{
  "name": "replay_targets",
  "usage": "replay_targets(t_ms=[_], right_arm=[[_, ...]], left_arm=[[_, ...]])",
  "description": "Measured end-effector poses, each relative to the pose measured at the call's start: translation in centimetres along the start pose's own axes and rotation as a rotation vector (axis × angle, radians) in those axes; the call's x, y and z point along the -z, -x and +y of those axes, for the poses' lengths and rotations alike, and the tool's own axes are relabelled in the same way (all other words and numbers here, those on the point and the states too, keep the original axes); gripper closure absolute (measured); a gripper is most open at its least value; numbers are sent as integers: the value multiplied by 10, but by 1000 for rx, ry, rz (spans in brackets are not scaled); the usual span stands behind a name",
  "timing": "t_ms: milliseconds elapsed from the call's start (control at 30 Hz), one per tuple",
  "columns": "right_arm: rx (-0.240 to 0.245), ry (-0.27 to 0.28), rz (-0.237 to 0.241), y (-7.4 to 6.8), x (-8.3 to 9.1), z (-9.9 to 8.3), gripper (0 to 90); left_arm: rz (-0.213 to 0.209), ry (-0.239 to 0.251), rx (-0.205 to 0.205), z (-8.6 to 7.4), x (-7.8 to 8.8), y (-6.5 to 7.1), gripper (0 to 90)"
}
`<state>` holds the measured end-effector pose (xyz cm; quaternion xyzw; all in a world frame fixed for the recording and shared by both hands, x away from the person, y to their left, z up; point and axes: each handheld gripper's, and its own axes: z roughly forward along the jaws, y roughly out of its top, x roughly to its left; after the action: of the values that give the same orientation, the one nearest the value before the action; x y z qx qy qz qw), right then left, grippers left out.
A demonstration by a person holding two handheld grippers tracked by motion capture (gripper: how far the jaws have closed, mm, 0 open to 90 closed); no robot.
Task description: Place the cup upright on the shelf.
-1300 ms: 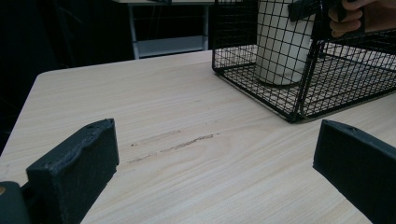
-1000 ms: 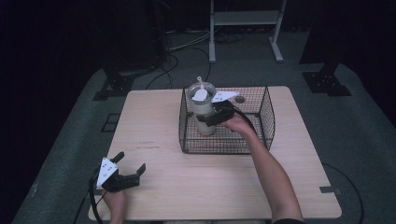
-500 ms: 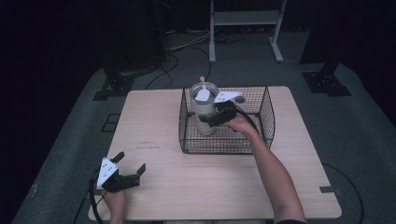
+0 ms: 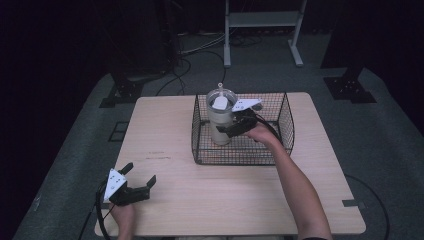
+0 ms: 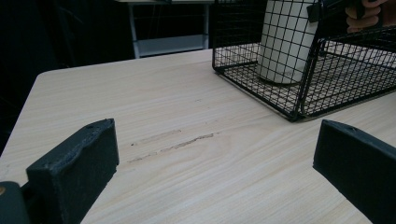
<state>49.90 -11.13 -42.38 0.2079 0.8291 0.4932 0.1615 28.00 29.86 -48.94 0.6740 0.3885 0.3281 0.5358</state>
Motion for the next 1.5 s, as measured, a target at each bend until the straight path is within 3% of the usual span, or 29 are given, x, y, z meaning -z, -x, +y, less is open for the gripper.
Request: replay_targets(t_ms=[500,1000,1500], right_arm=[[-12,-21,-9,0,7,1,93],[-36,-41,-24,3,35,4,93],[-52,-61,-43,-2,66,15,92]], left_arm=[[3,-3,-1,0,0,0,0],[3,-11,-5,0,-1,0,0],[0,-5,-5,0,-1,1,0]])
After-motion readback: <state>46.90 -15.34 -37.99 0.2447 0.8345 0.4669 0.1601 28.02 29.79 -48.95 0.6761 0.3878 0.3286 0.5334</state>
